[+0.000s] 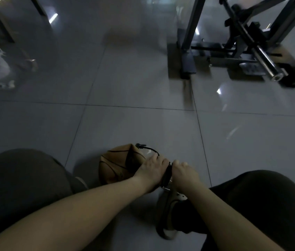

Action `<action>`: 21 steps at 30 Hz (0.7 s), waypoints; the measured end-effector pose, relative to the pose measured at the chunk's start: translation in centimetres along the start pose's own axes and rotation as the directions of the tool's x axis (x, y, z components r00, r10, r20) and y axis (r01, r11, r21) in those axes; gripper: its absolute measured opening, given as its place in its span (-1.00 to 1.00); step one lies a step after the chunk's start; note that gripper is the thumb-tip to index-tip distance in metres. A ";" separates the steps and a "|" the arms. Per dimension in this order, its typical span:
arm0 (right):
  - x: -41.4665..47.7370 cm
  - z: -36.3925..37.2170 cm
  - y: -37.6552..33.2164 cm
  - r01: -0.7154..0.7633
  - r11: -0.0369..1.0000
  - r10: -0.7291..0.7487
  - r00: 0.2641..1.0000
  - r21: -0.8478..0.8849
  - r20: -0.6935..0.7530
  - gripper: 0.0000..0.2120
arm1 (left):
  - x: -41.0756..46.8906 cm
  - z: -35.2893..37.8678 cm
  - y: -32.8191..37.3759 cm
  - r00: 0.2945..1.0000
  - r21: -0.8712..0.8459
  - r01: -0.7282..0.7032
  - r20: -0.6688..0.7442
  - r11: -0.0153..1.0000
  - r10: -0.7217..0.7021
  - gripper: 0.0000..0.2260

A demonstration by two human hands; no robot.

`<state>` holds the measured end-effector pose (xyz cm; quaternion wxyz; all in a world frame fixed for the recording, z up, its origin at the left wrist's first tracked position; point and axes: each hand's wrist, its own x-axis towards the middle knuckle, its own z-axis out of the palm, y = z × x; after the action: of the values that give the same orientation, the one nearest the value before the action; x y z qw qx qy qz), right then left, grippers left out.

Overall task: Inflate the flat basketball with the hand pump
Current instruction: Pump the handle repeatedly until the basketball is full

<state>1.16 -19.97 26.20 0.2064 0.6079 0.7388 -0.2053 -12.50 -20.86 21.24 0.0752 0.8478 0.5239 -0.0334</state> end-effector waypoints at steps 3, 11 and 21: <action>-0.8 -0.6 -0.3 -0.008 0.996 0.008 1.000 0.091 0.005 -0.74 | -0.2 -2.0 -0.7 0.999 0.019 -0.045 0.021 0.999 0.045 -0.76; -4.4 -9.8 -0.2 -0.001 0.978 0.113 0.839 0.207 -0.531 -0.88 | 1.4 -12.0 -3.5 0.913 -0.045 -0.016 -0.407 0.999 -0.004 -0.91; -1.8 -2.6 -0.1 -0.037 0.991 0.069 0.968 0.132 -0.242 -0.92 | 1.1 -4.9 -1.1 0.986 -0.218 0.124 -0.081 0.968 -0.144 -0.89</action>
<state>1.22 -19.97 29.36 0.0797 0.6600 0.7276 -0.1692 -13.07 -18.65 25.80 0.1374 0.7982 0.5836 0.0584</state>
